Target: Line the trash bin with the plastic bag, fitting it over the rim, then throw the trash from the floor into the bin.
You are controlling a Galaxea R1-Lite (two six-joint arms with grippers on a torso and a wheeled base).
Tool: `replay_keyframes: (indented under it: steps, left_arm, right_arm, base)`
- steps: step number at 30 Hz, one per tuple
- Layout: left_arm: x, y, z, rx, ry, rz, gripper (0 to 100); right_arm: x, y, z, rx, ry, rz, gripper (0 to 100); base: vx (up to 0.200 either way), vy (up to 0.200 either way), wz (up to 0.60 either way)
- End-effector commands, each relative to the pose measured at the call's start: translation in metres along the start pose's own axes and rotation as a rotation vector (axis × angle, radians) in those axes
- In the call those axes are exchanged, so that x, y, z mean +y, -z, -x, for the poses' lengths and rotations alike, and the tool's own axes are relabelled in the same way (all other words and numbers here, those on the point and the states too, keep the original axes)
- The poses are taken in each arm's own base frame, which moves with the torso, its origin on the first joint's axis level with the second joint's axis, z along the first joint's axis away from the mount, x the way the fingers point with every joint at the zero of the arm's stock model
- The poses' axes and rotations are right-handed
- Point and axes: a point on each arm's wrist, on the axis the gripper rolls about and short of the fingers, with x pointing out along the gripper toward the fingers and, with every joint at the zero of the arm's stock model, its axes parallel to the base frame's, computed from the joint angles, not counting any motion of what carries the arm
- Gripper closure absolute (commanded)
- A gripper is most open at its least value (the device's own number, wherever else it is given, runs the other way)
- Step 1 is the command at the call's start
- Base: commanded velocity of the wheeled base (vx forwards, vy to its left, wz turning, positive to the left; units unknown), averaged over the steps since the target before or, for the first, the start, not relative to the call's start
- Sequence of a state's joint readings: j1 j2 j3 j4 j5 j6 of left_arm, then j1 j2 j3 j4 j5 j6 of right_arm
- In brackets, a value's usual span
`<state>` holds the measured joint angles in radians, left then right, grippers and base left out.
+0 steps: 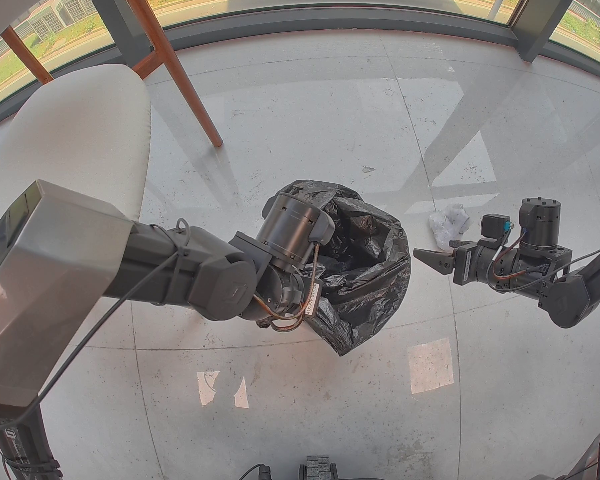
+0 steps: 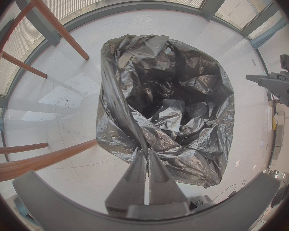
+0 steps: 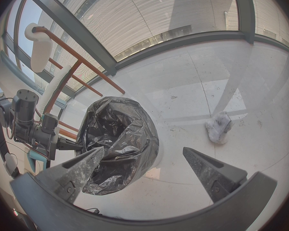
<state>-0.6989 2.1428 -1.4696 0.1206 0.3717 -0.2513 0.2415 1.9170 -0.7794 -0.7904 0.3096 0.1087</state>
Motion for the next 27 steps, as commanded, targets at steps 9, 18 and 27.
replay_keyframes:
  steps: [9, 18, 27]
  left_arm:
    - [0.047, 0.019, 0.019, 0.064, -0.086, 0.029, 100]
    - [0.054, 0.021, 0.014, 0.075, -0.102, 0.038, 100]
    - [0.054, 0.020, 0.016, 0.071, -0.100, 0.034, 0]
  right_arm:
    - [-0.001, -0.002, 0.001, -0.007, 0.002, 0.001, 0]
    - [-0.001, -0.003, 0.001, -0.011, 0.002, 0.002, 0]
    - [-0.006, -0.004, 0.006, -0.018, 0.019, -0.003, 0]
  base:
    - [0.000, 0.000, 0.00]
    - [0.000, 0.000, 0.00]
    - [0.000, 0.000, 0.00]
